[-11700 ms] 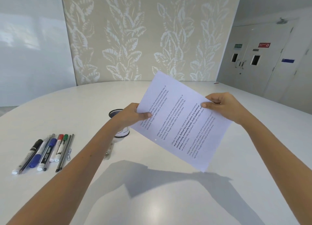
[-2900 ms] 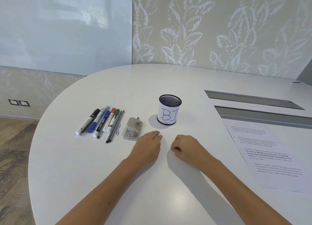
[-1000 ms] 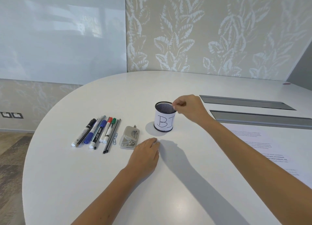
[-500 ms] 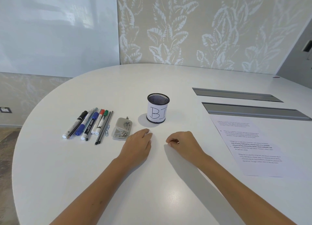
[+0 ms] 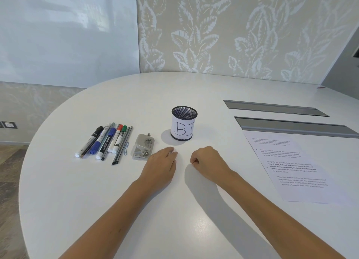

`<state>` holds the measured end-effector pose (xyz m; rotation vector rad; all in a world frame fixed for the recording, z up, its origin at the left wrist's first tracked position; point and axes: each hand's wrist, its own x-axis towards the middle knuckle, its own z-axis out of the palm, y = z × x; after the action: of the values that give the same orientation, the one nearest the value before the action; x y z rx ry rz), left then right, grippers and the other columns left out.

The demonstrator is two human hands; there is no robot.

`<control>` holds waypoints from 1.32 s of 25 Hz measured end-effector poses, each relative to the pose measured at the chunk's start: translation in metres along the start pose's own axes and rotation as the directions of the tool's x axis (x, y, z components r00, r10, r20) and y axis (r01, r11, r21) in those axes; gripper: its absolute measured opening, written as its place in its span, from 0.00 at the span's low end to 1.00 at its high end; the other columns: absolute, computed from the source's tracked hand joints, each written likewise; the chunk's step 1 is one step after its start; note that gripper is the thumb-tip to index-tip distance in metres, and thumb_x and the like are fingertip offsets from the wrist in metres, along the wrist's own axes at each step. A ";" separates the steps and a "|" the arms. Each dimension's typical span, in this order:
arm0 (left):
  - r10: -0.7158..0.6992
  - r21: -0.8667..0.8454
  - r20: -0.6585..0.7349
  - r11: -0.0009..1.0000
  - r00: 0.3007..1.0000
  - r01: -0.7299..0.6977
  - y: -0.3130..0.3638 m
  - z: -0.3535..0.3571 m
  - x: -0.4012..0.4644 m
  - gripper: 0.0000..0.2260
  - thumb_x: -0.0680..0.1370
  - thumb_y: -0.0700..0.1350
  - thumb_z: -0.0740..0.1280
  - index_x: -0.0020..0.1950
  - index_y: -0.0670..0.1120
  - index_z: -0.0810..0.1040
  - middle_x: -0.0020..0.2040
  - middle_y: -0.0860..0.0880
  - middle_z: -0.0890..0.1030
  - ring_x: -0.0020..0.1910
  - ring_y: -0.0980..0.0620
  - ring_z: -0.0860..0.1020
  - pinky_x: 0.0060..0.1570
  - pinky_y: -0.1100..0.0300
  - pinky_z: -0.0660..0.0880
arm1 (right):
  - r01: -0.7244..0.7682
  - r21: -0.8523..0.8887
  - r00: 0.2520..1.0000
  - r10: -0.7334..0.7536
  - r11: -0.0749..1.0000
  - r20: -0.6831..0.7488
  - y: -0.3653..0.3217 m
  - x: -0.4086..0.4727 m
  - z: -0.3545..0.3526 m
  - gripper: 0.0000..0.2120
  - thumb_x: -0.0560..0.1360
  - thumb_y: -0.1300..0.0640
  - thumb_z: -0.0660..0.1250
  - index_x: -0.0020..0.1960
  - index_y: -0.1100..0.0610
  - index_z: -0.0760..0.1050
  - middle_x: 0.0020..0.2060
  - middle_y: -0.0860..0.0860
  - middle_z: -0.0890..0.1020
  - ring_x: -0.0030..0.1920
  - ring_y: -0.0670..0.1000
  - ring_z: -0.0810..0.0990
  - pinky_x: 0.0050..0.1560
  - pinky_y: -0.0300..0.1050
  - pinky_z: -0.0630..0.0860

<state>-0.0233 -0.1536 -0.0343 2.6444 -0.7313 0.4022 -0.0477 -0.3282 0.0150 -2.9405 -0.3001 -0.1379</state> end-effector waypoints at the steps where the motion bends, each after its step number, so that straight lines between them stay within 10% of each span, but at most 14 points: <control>1: -0.003 -0.001 -0.004 1.000 1.000 0.003 0.000 0.000 0.000 0.18 0.76 0.44 0.54 0.58 0.40 0.78 0.60 0.42 0.78 0.57 0.42 0.78 0.51 0.51 0.75 | -0.004 0.007 1.000 0.004 1.000 0.007 0.001 0.002 0.000 0.13 0.71 0.67 0.58 0.45 0.60 0.80 0.46 0.54 0.83 0.48 0.56 0.79 0.44 0.47 0.76; 11: 0.007 0.016 0.005 1.000 1.000 -0.007 -0.003 0.003 0.001 0.17 0.76 0.44 0.55 0.60 0.41 0.76 0.63 0.43 0.76 0.59 0.42 0.75 0.53 0.51 0.72 | -0.155 0.375 0.985 0.173 0.914 -0.013 0.016 0.008 0.000 0.09 0.67 0.66 0.64 0.43 0.59 0.82 0.38 0.52 0.83 0.37 0.47 0.77 0.43 0.37 0.75; 17: 0.017 -0.009 -0.022 1.000 1.000 -0.017 -0.002 0.003 0.000 0.20 0.76 0.46 0.51 0.58 0.40 0.77 0.61 0.43 0.78 0.57 0.42 0.77 0.50 0.51 0.74 | -0.113 0.912 0.931 0.362 0.394 -0.041 0.034 0.045 -0.066 0.09 0.70 0.71 0.68 0.36 0.59 0.78 0.29 0.51 0.79 0.29 0.46 0.76 0.34 0.33 0.77; 25: 0.029 -0.018 0.010 0.999 1.000 -0.028 0.000 -0.001 0.000 0.26 0.74 0.48 0.47 0.60 0.39 0.77 0.62 0.42 0.78 0.59 0.42 0.77 0.53 0.51 0.74 | -0.052 0.648 0.949 0.240 0.760 -0.206 0.007 0.120 -0.110 0.06 0.67 0.68 0.67 0.35 0.61 0.80 0.31 0.50 0.80 0.31 0.49 0.77 0.43 0.46 0.79; 28: 0.022 -0.012 0.011 1.000 1.000 -0.022 -0.001 0.000 0.001 0.28 0.74 0.49 0.45 0.62 0.40 0.76 0.64 0.43 0.76 0.61 0.43 0.75 0.57 0.51 0.73 | 0.000 0.295 0.977 0.062 0.956 -0.202 -0.005 0.135 -0.100 0.08 0.67 0.68 0.64 0.42 0.66 0.82 0.34 0.50 0.82 0.35 0.48 0.76 0.38 0.37 0.74; 33: 0.021 -0.009 0.007 1.000 1.000 -0.021 -0.003 0.002 0.001 0.22 0.76 0.46 0.50 0.61 0.40 0.76 0.63 0.43 0.77 0.60 0.42 0.76 0.55 0.52 0.73 | 0.057 0.128 0.995 -0.046 0.990 -0.084 -0.006 0.147 -0.090 0.10 0.69 0.69 0.64 0.45 0.63 0.83 0.37 0.50 0.80 0.41 0.48 0.75 0.25 0.23 0.66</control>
<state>-0.0209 -0.1527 -0.0370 2.6339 -0.7615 0.3940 0.0880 -0.3111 0.1205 -2.7909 -0.3593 -0.2352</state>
